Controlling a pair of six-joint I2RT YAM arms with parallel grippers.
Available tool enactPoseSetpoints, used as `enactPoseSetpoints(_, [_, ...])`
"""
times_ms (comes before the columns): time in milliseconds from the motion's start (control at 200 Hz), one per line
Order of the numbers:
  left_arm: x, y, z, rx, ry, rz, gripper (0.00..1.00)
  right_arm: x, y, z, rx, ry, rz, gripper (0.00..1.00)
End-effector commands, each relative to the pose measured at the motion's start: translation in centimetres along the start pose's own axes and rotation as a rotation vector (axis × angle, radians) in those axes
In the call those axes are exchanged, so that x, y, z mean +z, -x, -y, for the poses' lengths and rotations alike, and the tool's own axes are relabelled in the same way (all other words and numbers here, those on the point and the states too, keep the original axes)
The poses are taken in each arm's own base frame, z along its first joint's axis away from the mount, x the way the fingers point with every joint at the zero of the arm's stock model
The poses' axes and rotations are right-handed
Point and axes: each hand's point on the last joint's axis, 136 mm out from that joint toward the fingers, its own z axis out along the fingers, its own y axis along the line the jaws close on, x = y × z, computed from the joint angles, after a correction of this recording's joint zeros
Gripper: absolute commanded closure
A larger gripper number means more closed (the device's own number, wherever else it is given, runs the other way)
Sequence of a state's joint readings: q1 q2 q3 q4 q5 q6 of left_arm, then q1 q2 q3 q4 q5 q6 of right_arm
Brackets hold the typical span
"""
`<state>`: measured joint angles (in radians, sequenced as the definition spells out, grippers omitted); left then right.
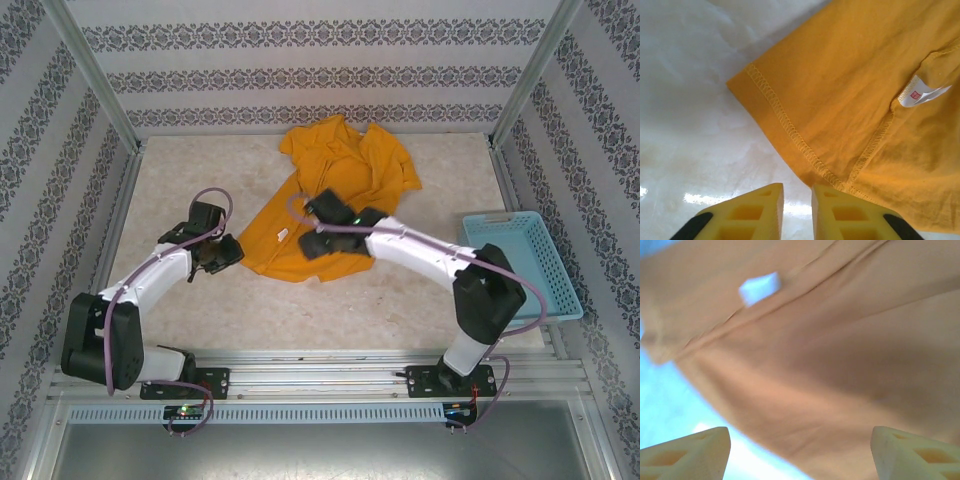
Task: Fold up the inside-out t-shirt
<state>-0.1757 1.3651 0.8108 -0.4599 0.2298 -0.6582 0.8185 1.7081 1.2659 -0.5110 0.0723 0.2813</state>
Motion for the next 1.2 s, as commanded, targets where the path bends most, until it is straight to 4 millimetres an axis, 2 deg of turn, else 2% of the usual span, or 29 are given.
enactPoseSetpoints(0, [0.4, 1.1, 0.4, 0.04, 0.013, 0.009, 0.75, 2.3, -3.3, -1.7, -0.048, 0.009, -0.077, 0.26])
enactPoseSetpoints(45, [0.8, 1.2, 0.5, 0.042, 0.011, -0.001, 0.74, 2.8, -3.9, -2.1, -0.07, 0.001, -0.089, 0.27])
enactPoseSetpoints(215, [2.3, 1.8, 0.9, 0.041, 0.007, -0.029, 0.68, 5.1, -6.0, -1.9, -0.145, -0.036, -0.146, 0.27])
enactPoseSetpoints(400, [3.8, 2.7, 0.9, 0.041, 0.025, -0.04, 0.64, 6.3, -6.3, -1.7, -0.192, -0.081, -0.173, 0.29])
enactPoseSetpoints(525, [5.1, 2.9, 0.3, 0.029, 0.05, -0.059, 0.62, 6.7, -6.6, -1.0, -0.192, -0.115, -0.185, 0.42])
enactPoseSetpoints(610, [6.1, 2.6, 0.0, 0.02, 0.06, -0.088, 0.62, 6.8, -6.8, -0.4, -0.18, -0.134, -0.187, 0.58])
enactPoseSetpoints(734, [6.6, 1.4, -0.8, 0.014, 0.082, -0.114, 0.62, 5.8, -6.8, 0.1, -0.154, -0.15, -0.163, 0.79])
enactPoseSetpoints(844, [7.1, -0.5, -1.6, 0.016, 0.097, -0.155, 0.62, 4.3, -7.1, 1.8, -0.108, -0.191, -0.138, 0.94])
enactPoseSetpoints(1024, [6.9, -4.1, -2.3, 0.024, 0.114, -0.199, 0.64, 1.7, -8.5, 4.4, -0.013, -0.21, -0.119, 0.99])
enactPoseSetpoints(1194, [5.3, -7.0, -0.4, 0.073, 0.073, -0.188, 0.65, -0.8, -9.6, 6.5, 0.101, -0.252, -0.097, 1.0])
